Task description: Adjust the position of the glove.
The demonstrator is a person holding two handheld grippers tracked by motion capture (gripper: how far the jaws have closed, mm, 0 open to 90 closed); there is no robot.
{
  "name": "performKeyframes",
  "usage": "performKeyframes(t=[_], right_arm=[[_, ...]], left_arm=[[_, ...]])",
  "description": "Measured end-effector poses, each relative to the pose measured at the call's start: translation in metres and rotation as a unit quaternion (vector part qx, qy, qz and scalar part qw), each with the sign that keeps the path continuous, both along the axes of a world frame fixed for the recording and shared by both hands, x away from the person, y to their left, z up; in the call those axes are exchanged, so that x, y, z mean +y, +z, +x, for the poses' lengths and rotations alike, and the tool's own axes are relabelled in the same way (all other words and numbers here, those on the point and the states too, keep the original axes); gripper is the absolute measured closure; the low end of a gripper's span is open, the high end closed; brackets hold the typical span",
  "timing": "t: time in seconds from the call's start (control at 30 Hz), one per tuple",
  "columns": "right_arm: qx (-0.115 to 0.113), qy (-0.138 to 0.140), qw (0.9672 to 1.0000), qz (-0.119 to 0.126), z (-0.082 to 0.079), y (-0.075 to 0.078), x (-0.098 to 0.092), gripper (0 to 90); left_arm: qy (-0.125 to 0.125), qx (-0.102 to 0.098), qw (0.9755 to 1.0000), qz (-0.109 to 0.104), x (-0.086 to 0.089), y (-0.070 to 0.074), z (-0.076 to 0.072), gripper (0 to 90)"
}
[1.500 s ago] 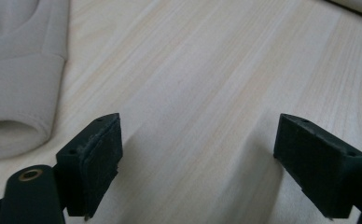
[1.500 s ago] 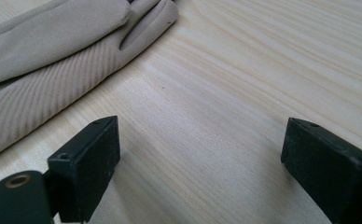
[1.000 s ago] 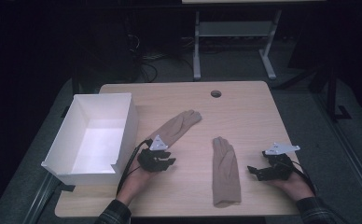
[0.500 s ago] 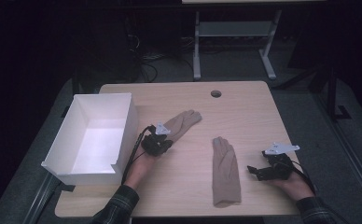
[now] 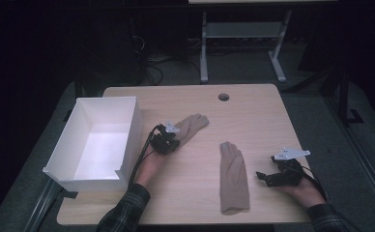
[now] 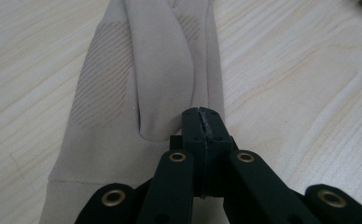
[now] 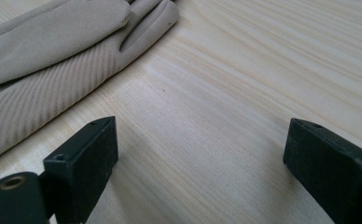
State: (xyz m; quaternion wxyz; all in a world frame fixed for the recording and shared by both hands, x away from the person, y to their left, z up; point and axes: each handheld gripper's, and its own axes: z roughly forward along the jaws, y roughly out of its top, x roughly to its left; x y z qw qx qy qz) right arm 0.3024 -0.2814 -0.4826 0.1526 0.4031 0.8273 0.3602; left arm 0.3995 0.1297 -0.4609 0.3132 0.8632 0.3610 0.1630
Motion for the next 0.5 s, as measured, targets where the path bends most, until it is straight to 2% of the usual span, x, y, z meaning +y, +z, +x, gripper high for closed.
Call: performKeyframes(t=[0.17, 0.43, 0.5], right_arm=[[0.001, 0.000, 1.0000, 0.001, 0.000, 0.000, 0.000, 9.4], [0.001, 0.000, 1.0000, 0.002, 0.000, 0.000, 0.000, 9.4], [0.001, 0.001, 1.0000, 0.000, 0.000, 0.000, 0.000, 9.4]], left_arm=[[-0.013, 0.006, 0.9999, -0.003, -0.003, 0.000, -0.003, 89.7], [-0.047, 0.019, 0.9986, -0.014, -0.016, 0.000, -0.013, 89.7], [-0.052, 0.030, 0.9979, -0.024, -0.021, 0.000, -0.017, 89.8]])
